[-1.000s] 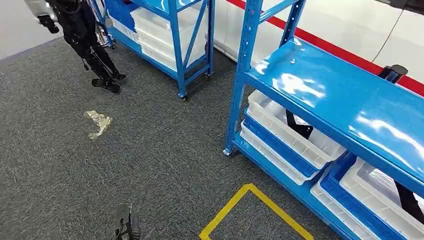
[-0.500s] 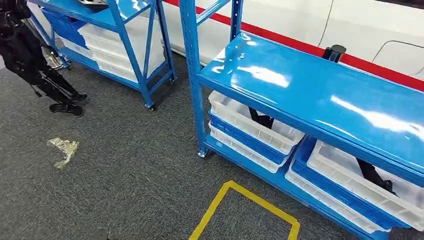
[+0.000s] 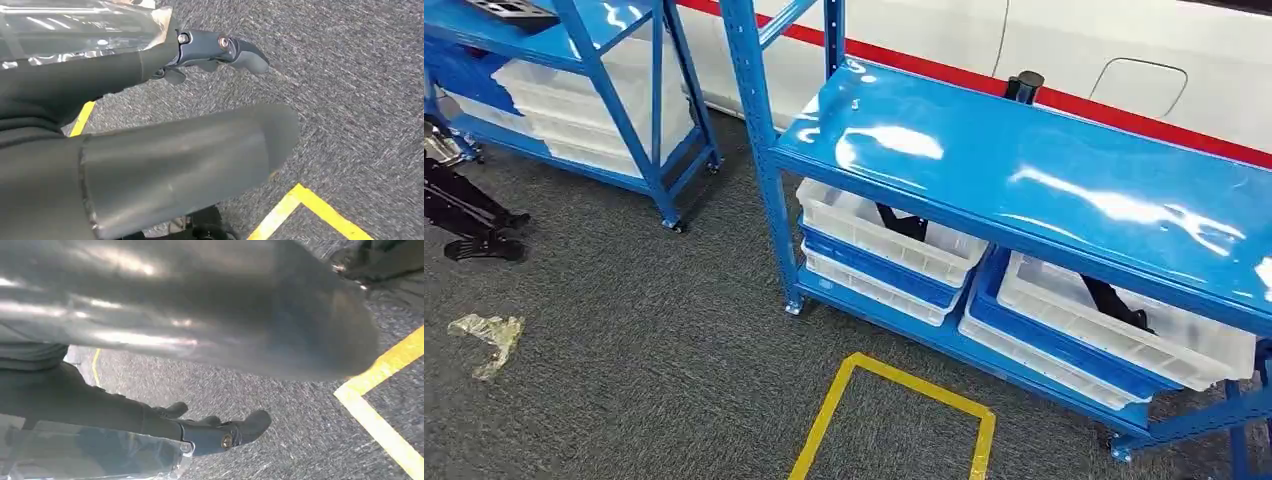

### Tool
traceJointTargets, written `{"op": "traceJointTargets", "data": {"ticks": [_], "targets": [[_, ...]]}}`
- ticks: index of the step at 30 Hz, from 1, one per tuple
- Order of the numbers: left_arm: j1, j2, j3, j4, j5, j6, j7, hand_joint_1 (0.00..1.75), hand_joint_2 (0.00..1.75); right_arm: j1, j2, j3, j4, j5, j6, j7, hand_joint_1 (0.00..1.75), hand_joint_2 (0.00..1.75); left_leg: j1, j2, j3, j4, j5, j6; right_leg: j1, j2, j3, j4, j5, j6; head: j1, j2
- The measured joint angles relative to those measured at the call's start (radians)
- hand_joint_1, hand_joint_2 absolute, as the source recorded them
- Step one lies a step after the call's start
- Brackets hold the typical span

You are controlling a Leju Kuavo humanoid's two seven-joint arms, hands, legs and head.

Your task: Take the parts from the cabinet and place them on the table.

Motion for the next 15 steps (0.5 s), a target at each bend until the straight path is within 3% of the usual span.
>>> {"op": "traceJointTargets", "data": {"ticks": [1,2,3,5,6,7,8,9,10,11,12,13,15], "targets": [[0.003,0.0,0.005,0.002,0.002,0.002,-0.003,0.0,0.0,-0.006,-0.001,0.0,0.0,0.005,0.005,0.002,0.0,0.0,-0.003,0.009,0.007,0.001,-0.004,-0.007,0.0,-0.054,0.052,-0.09,0.023,0.002,0.002,0.0],[0.007,0.0,0.01,0.006,0.006,0.003,-0.006,0.0,0.0,-0.015,0.001,0.001,0.0,0.008,0.01,0.003,0.0,0.0,-0.012,0.018,0.01,0.002,-0.013,-0.016,0.007,-0.076,0.06,-0.094,0.03,-0.008,0.003,0.0],[0.008,0.0,0.015,0.008,0.009,0.005,-0.009,0.0,0.0,-0.02,0.0,0.001,0.0,0.01,0.011,0.005,0.0,0.0,-0.013,0.026,0.017,0.0,-0.015,-0.022,0.009,-0.053,0.055,-0.094,0.033,-0.023,-0.003,0.0],[0.007,-0.003,0.018,0.008,0.01,0.005,-0.01,0.0,0.0,-0.023,-0.001,0.001,0.0,0.012,0.013,0.008,0.0,0.0,-0.011,0.046,0.028,-0.008,-0.015,-0.03,0.013,-0.034,0.045,-0.093,0.031,-0.034,-0.003,0.0],[0.007,-0.005,0.022,0.008,0.013,0.006,-0.01,0.0,0.0,-0.029,-0.002,0.001,0.0,0.017,0.013,0.008,0.0,0.0,-0.009,0.059,0.032,-0.009,-0.021,-0.038,0.003,-0.02,0.058,-0.097,0.034,-0.045,-0.002,0.0],[0.007,-0.006,0.025,0.008,0.02,0.01,-0.011,0.0,0.0,-0.03,-0.003,0.003,0.0,0.025,0.015,0.009,0.0,0.0,-0.001,0.019,0.031,0.006,-0.033,-0.044,-0.009,-0.007,0.058,-0.099,0.037,-0.051,-0.006,0.0],[0.008,-0.008,0.031,0.009,0.03,0.017,-0.014,0.0,0.0,-0.033,-0.005,0.007,0.0,0.04,0.02,0.009,0.0,0.0,0.001,-0.037,0.009,0.056,-0.071,-0.043,-0.008,0.002,0.058,-0.098,0.039,-0.063,-0.012,0.0],[0.01,-0.01,0.038,0.012,0.04,0.024,-0.018,0.0,0.0,-0.04,-0.005,0.011,0.0,0.052,0.027,0.009,0.0,0.0,0.001,-0.067,-0.029,0.136,-0.116,-0.044,-0.006,0.014,0.057,-0.098,0.038,-0.067,-0.011,0.0],[0.013,-0.011,0.045,0.014,0.051,0.032,-0.019,0.0,0.0,-0.048,-0.004,0.017,0.0,0.067,0.035,0.01,0.0,0.0,0.0,-0.08,-0.074,0.223,-0.154,-0.045,-0.003,0.03,0.055,-0.098,0.039,-0.07,-0.012,0.0],[0.017,-0.014,0.053,0.015,0.063,0.041,-0.022,0.0,0.0,-0.056,-0.003,0.024,0.0,0.081,0.043,0.012,0.0,0.0,0.0,-0.084,-0.11,0.286,-0.173,-0.045,0.0,0.046,0.054,-0.098,0.039,-0.07,-0.012,0.0],[0.021,-0.018,0.062,0.016,0.073,0.05,-0.027,0.0,0.0,-0.061,-0.003,0.03,0.0,0.092,0.051,0.017,0.0,0.0,0.0,-0.086,-0.127,0.31,-0.167,-0.043,0.002,0.061,0.055,-0.098,0.039,-0.07,-0.012,0.0],[0.023,-0.023,0.072,0.016,0.083,0.058,-0.03,0.0,0.0,-0.065,-0.004,0.036,0.0,0.104,0.056,0.021,0.0,0.0,0.0,-0.086,-0.122,0.286,-0.138,-0.039,0.003,0.075,0.058,-0.097,0.039,-0.07,-0.012,0.0],[0.021,-0.032,0.09,0.016,0.098,0.072,-0.037,0.0,0.0,-0.078,-0.003,0.05,0.0,0.127,0.066,0.03,0.0,0.0,0.0,-0.095,-0.051,0.118,-0.031,-0.032,0.003,0.103,0.064,-0.097,0.039,-0.069,-0.012,0.0]]}}
